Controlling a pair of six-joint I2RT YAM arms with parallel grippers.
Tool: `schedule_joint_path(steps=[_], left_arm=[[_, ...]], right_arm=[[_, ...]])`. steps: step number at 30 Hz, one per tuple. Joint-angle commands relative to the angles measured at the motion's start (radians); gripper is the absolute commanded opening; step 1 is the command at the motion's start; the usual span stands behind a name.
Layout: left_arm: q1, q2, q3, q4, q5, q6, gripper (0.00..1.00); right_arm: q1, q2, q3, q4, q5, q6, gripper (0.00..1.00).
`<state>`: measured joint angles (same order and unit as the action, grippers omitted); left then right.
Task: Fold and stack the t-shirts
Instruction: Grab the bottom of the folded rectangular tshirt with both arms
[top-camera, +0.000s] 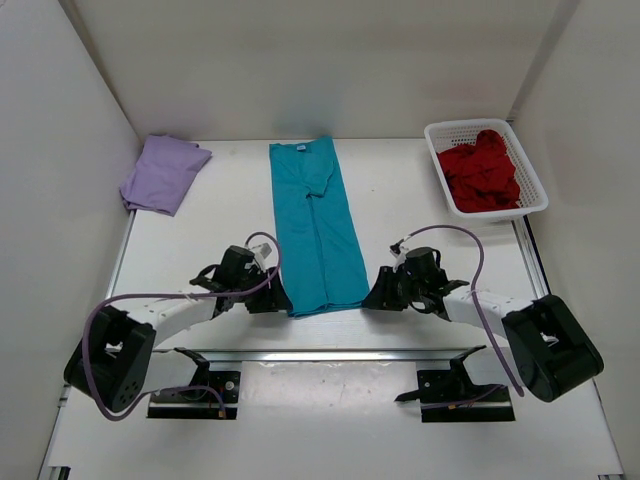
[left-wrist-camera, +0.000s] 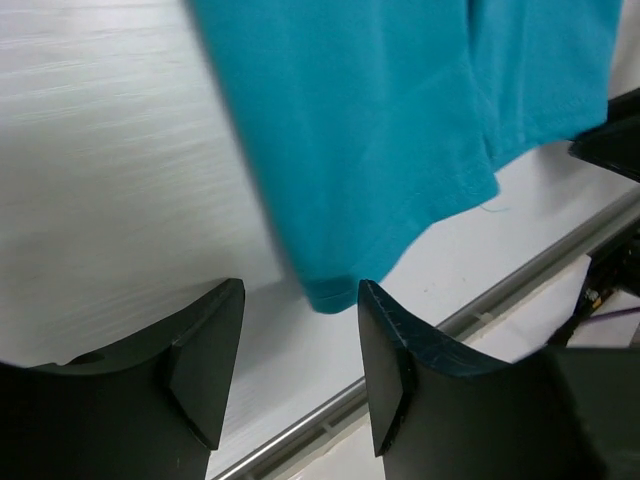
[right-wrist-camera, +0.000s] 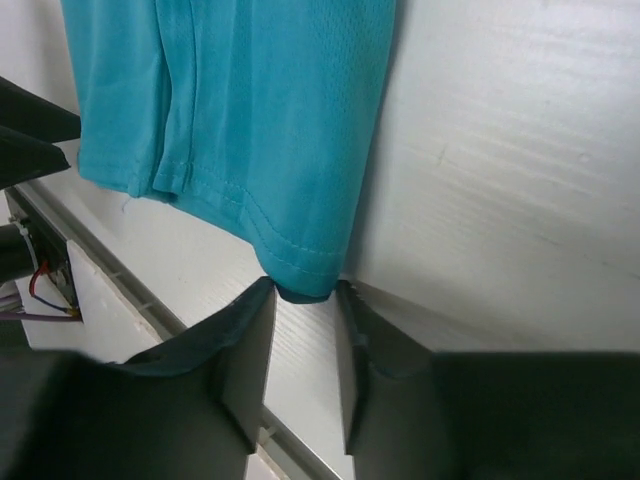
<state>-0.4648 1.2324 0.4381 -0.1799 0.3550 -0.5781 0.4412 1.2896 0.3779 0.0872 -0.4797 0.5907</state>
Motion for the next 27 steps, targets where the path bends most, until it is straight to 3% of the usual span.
schedule_joint_path(steps=[1,3,7,11,16,19,22,27], left_arm=[[-0.055,0.042,-0.024,0.058,-0.001,-0.041,0.61],[-0.080,0.071,-0.038,0.091,0.016,-0.063,0.61],[-0.089,0.088,-0.029,0.105,0.009,-0.078,0.58],[-0.083,0.087,-0.021,0.108,0.016,-0.085,0.45],[-0.109,0.119,-0.013,0.120,0.030,-0.095,0.34],[-0.100,0.113,-0.033,0.134,0.039,-0.109,0.20],[-0.092,0.078,-0.058,0.128,0.041,-0.112,0.08],[-0.071,-0.009,-0.110,0.039,0.067,-0.086,0.06]], right_arm=[[0.021,0.013,-0.033,0.048,-0.004,0.032,0.27],[0.011,0.001,-0.034,0.065,-0.004,0.034,0.28],[-0.024,-0.024,-0.001,0.014,-0.028,0.001,0.43],[-0.050,-0.009,0.009,0.020,-0.045,-0.017,0.44],[-0.074,0.053,-0.008,0.084,-0.072,-0.009,0.30],[-0.058,0.079,-0.007,0.120,-0.065,0.001,0.12],[-0.026,0.056,-0.028,0.149,-0.060,0.017,0.00],[0.097,-0.091,-0.115,0.067,0.044,0.073,0.01]])
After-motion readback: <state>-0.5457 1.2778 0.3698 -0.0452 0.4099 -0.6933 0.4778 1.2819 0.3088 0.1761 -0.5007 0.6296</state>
